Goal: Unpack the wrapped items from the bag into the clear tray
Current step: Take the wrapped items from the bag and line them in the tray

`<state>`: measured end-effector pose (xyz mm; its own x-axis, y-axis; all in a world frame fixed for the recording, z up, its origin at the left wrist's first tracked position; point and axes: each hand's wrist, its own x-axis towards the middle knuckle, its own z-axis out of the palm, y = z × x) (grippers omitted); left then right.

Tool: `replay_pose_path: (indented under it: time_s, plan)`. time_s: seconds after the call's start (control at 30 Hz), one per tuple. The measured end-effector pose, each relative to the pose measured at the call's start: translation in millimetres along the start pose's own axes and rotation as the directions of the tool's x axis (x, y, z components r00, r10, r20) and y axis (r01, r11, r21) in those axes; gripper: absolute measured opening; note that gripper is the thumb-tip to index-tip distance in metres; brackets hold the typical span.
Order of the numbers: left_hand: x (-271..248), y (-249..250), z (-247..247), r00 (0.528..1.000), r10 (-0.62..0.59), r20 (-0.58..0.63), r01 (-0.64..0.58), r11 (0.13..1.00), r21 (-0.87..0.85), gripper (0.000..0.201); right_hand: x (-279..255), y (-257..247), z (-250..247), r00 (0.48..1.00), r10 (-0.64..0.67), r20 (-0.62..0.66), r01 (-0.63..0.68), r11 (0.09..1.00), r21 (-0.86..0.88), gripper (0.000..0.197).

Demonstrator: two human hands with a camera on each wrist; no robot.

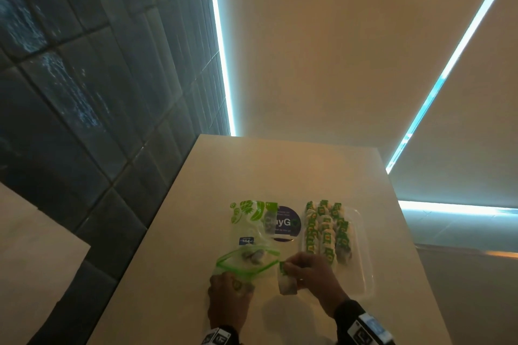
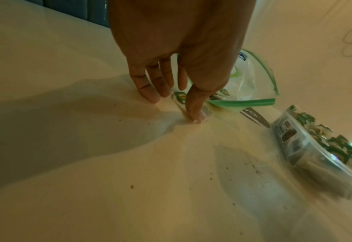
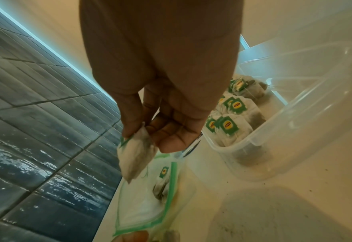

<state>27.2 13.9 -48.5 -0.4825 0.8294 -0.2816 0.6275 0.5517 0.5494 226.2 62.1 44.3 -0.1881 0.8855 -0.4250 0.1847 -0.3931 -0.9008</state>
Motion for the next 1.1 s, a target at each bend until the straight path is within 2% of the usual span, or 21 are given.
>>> replay_pose_path:
  time_s: [0.07,0.17,0.27,0.37,0.47,0.57,0.7,0.83,0.9,0.97,1.03,1.1]
  plan:
    - [3.0,-2.0,-0.4,0.997,-0.021,0.069,0.02,1.0,0.012,0.051,-1.4,-0.9,1.7,1.0,0.001,0.005,-0.001,1.0,-0.005,0.011]
    - [2.6,-0.4,-6.7,0.983,-0.072,0.166,0.074,0.997,-0.004,0.04,-4.6,-1.2,3.8,1.0,0.003,0.018,-0.002,1.0,-0.025,0.011]
    - [-1.4,1.3,-10.3,0.977,-0.101,0.186,0.119,0.989,-0.085,0.031,-6.9,-0.2,3.8,0.998,0.017,0.063,-0.014,0.999,-0.041,0.005]
    - [-6.6,10.2,-16.3,0.956,-0.014,0.292,0.108,0.946,-0.307,0.024,-7.1,1.0,4.2,0.987,0.011,0.158,0.001,0.997,-0.079,0.004]
    - [-12.9,25.7,-30.3,0.89,0.136,0.435,0.101,0.872,-0.479,0.02,-5.3,2.6,9.9,0.985,-0.028,0.168,0.056,0.985,-0.164,0.008]
    - [-18.4,38.6,-42.9,0.877,0.247,0.413,0.035,0.824,-0.565,0.015,-3.4,5.2,13.3,0.992,-0.052,0.117,0.073,0.982,-0.176,0.008]
    - [-24.7,51.0,-56.4,0.883,0.315,0.349,0.001,0.742,-0.671,0.016,-5.8,3.9,15.7,0.994,-0.105,0.031,0.108,0.987,-0.119,0.005]
    - [-26.0,61.7,-61.1,0.92,0.28,0.275,-0.014,0.724,-0.69,0.005,-5.5,-1.4,17.5,0.992,-0.125,0.015,0.126,0.987,-0.104,0.005]
    - [-24.5,63.7,-61.8,0.947,0.243,0.211,-0.036,0.731,-0.681,0.012,-5.3,-2.5,14.9,0.993,-0.12,-0.006,0.12,0.99,-0.078,0.004]
    - [-22.9,63.3,-66.0,0.966,0.21,0.152,-0.051,0.731,-0.681,0.014,-4.0,-2.4,7.7,0.992,-0.093,-0.084,0.093,0.996,-0.001,0.004]
    - [-22.7,64.3,-69.7,0.959,0.23,0.165,-0.052,0.716,-0.696,0.009,-2.2,-2.8,0.8,0.987,-0.052,-0.153,0.068,0.992,0.102,0.004]
    - [-24.5,67.6,-70.5,0.939,0.282,0.194,-0.072,0.718,-0.692,0.005,-3.6,-7.3,0.3,0.99,-0.044,-0.132,0.062,0.989,0.137,0.005]
